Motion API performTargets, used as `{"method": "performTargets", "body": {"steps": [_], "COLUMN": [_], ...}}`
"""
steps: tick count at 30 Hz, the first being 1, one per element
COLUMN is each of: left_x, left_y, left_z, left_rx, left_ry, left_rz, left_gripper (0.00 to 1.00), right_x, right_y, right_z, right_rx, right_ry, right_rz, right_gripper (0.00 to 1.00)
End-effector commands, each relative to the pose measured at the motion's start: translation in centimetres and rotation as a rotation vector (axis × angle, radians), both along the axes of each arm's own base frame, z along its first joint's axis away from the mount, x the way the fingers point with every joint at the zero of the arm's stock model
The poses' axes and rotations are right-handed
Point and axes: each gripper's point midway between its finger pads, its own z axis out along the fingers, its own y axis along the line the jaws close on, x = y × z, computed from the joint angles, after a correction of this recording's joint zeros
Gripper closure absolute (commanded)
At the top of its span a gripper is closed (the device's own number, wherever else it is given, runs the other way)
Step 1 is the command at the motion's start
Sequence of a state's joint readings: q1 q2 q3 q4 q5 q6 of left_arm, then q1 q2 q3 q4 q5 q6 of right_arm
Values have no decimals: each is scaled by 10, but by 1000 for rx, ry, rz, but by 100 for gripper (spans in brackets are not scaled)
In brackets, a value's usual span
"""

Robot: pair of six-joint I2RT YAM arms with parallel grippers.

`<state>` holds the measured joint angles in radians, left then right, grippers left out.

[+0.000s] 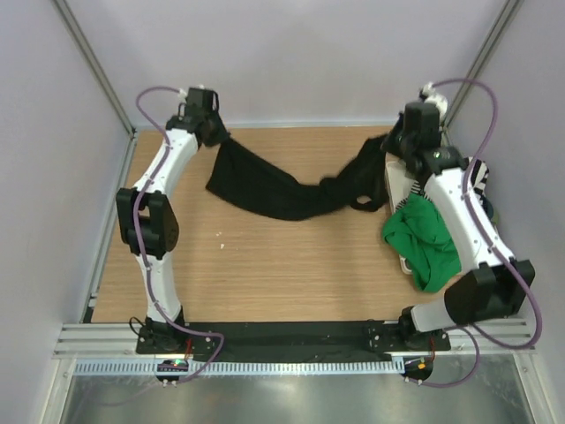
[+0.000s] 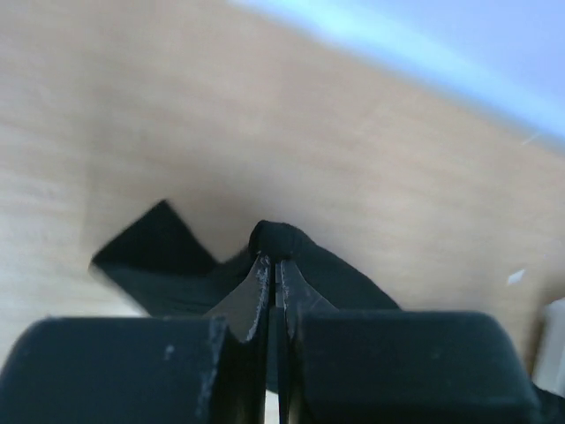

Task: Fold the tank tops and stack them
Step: Flatten the tank top out

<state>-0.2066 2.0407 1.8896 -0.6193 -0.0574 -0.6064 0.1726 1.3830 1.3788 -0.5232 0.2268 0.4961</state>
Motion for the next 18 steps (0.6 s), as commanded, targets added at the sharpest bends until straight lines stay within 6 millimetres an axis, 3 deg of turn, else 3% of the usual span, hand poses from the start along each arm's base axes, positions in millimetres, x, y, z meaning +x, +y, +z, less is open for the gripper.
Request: {"method": "performTargets", "body": {"steps": [1, 2, 3, 4, 5, 7, 8, 9, 10, 11, 12, 13, 14, 15, 16, 17, 18], "left_x": [-9, -15, -22, -36, -46, -59, -78, -87, -97, -117, -128, -138, -158, -168, -177, -195, -211], "left_y": [16, 21, 27, 32, 35, 37, 40, 40, 40, 44, 46, 47, 50, 50, 49, 50, 55], "left_z": [148, 161, 168, 189, 169, 161, 146, 134, 126, 101, 92, 80, 56, 43, 30, 9, -18], "left_rx": [-44, -24, -4, -4, 8, -4, -27, -39, -54, -59, -83, -94, -101, -121, -129, -131, -118], "left_ry": [-249, -272, -285, -329, -287, -298, -288, -276, -275, -258, -263, -261, -253, -241, -227, -211, -161], "left_rz": [27, 26, 42, 49, 54, 72, 83, 86, 93, 106, 124, 132, 139, 150, 146, 139, 157], "left_gripper": [100, 100, 100, 100, 100, 100, 100, 100, 100, 100, 100, 100, 100, 94, 82, 66, 43], "right_x": [24, 22, 19, 16, 7, -2, -12, -20, -29, -36, -55, -67, -76, -91, -104, -112, -126], "right_y": [-2, -3, -4, -2, 0, 8, 8, 9, 8, 6, 2, -3, -4, -5, -8, -11, -14], "right_z": [110, 135, 141, 144, 141, 129, 103, 90, 46, 33, 37, -5, -12, -11, -43, -53, -64], "right_rx": [54, 53, 50, 52, 58, 88, 95, 105, 115, 119, 129, 135, 146, 158, 157, 160, 158], "right_ry": [-229, -279, -286, -292, -287, -278, -246, -232, -148, -144, -181, -112, -125, -159, -110, -99, -104], "right_rz": [35, 35, 38, 51, 62, 105, 111, 114, 100, 86, 73, 39, 31, 29, 17, -2, -9], "right_gripper": [99, 99, 99, 99, 99, 99, 99, 99, 99, 99, 99, 99, 97, 93, 63, 45, 37]}}
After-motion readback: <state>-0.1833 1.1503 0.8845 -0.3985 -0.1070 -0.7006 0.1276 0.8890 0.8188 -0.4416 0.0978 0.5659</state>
